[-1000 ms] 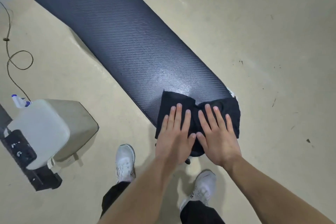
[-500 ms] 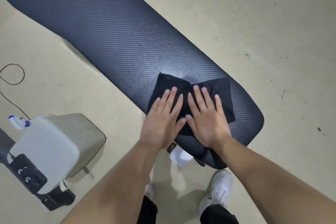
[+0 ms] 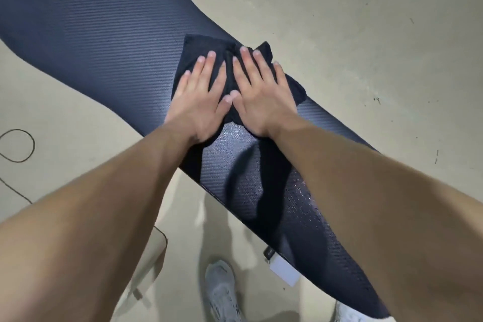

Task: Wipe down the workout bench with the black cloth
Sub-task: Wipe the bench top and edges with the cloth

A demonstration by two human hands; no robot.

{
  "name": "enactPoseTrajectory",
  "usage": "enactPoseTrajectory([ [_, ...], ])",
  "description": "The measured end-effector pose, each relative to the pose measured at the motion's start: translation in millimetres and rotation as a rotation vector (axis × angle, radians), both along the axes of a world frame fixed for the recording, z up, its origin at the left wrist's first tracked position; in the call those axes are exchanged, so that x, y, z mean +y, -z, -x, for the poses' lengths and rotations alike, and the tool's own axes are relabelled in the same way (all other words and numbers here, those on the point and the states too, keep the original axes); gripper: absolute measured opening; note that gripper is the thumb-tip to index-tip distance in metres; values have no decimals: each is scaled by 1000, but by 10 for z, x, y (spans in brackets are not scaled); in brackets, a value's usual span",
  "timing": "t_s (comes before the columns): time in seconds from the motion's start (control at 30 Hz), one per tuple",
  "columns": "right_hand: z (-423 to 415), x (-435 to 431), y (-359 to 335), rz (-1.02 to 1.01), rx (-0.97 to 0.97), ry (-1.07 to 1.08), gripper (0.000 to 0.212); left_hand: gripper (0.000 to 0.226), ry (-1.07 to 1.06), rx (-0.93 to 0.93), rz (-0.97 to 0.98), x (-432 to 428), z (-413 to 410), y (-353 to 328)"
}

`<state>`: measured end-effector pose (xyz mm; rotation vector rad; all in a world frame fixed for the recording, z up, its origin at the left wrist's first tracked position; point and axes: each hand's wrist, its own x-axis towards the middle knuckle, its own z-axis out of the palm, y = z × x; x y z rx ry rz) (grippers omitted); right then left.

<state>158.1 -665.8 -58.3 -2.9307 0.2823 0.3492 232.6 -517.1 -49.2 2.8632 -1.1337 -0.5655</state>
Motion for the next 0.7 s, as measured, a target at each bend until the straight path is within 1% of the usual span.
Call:
enactPoseTrajectory([
  [0.13,-269,-71,7,-18,10,-8,64,66,-54,-28,5,-80,-173,29],
  [0.27,-41,-68,-25,-37,-5,-28,63,66,-189,1,4,-138,128,19],
  [0.4,644,-198,-66,-49,17,-98,64,68,-194,8,-2,-93,797,-12],
  [0.5,1210,-326,-96,-46,29,-87,65,69,-201,19,22,-142,1416,-19],
  [0.6,1805,-469,-111,-35,78,-84,66,71,-252,28,76,-294,2051,-13],
  [0.7,2446,-615,-133,-48,125,-93,66,70,-288,35,72,-469,2725,11],
])
